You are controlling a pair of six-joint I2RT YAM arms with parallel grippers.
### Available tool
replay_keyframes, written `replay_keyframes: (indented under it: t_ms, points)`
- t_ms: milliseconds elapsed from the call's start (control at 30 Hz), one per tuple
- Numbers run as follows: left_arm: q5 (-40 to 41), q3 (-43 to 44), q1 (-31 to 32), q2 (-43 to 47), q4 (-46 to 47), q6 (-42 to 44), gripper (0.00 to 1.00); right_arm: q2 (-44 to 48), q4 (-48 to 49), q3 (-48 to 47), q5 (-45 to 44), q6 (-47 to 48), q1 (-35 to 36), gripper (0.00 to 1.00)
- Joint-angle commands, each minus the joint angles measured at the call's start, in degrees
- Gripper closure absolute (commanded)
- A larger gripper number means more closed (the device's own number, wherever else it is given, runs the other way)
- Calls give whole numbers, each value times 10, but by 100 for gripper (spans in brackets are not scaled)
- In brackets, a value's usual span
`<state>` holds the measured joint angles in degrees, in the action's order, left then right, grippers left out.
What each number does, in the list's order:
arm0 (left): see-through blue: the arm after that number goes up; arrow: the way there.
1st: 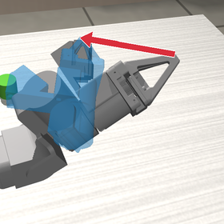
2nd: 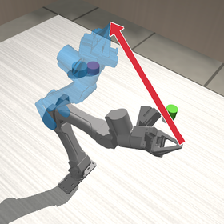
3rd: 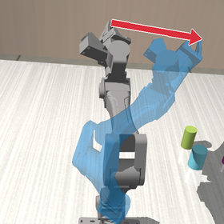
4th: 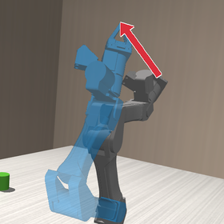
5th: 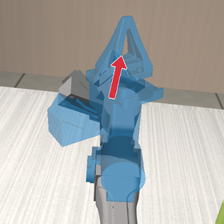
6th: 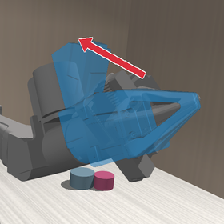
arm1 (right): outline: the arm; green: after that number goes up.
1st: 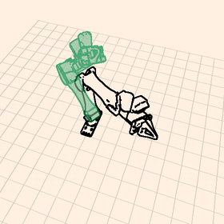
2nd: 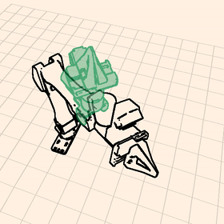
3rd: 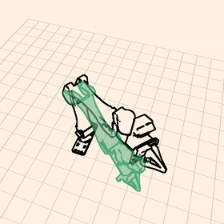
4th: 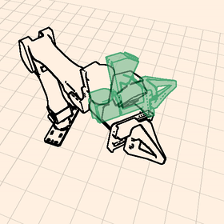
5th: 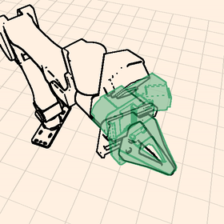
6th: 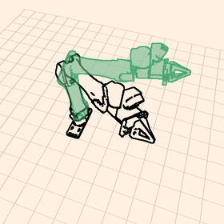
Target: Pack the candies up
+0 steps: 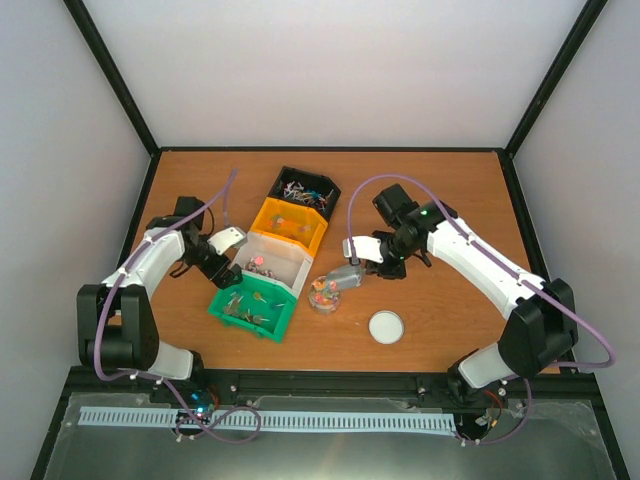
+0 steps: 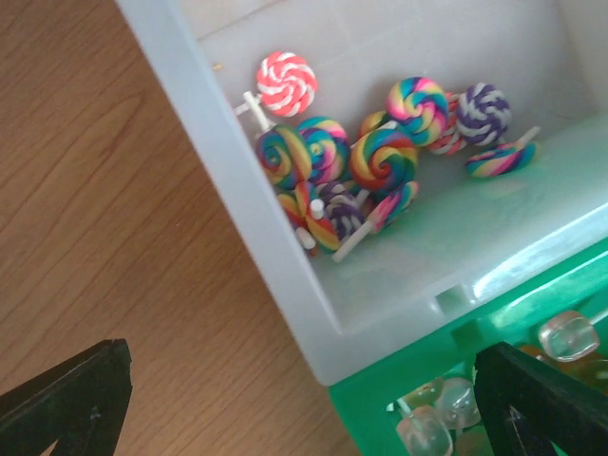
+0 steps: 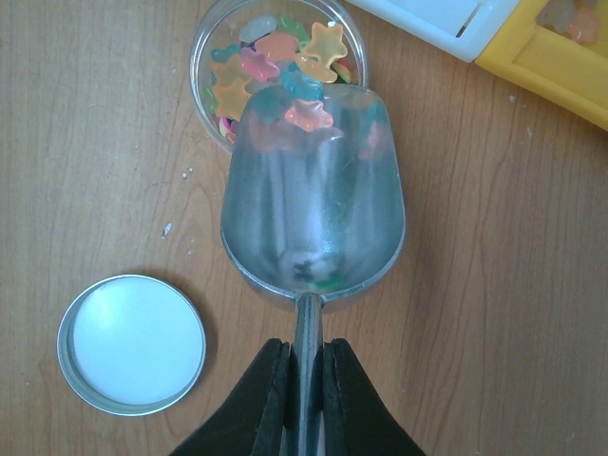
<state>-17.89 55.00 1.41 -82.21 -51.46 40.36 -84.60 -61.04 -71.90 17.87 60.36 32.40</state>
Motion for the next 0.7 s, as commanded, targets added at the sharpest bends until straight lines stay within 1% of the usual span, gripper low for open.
replay_keyframes:
  t_ms: [0,333,667]
  points:
    - [51,10,3,7,39,5,0,-2,-18,-17,-20,-3,6,97]
    - [161,45,3,-43,77,-17,0,16,-23,-14,-18,2,6,97]
    - [217,108,2,-97,96,-45,0,41,-28,-21,1,-5,6,97]
